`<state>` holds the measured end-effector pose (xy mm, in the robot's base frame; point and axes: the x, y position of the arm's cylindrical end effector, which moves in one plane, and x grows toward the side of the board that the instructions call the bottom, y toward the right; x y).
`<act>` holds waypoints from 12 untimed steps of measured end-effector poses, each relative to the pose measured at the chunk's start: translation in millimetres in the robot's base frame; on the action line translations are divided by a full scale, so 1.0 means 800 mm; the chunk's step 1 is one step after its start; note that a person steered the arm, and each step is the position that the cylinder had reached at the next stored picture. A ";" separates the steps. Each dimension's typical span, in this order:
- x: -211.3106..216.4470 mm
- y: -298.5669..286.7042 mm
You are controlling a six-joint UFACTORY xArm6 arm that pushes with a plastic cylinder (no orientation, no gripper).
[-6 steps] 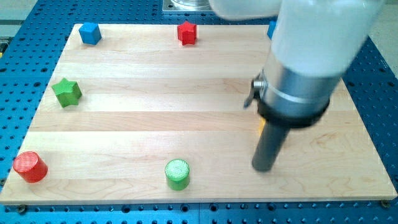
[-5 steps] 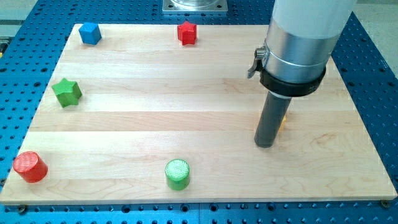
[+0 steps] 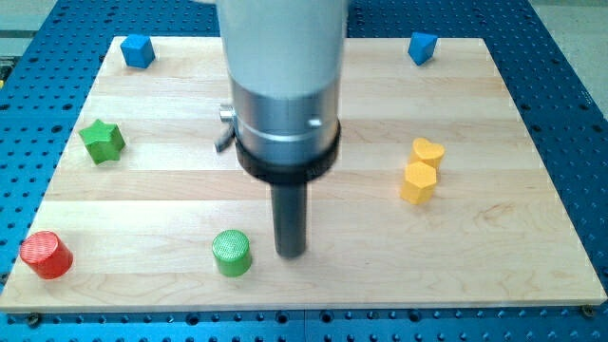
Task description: Move the green circle to the left of the yellow blocks
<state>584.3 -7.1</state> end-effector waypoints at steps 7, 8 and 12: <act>-0.078 -0.030; -0.084 -0.001; -0.148 0.106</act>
<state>465.7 77.8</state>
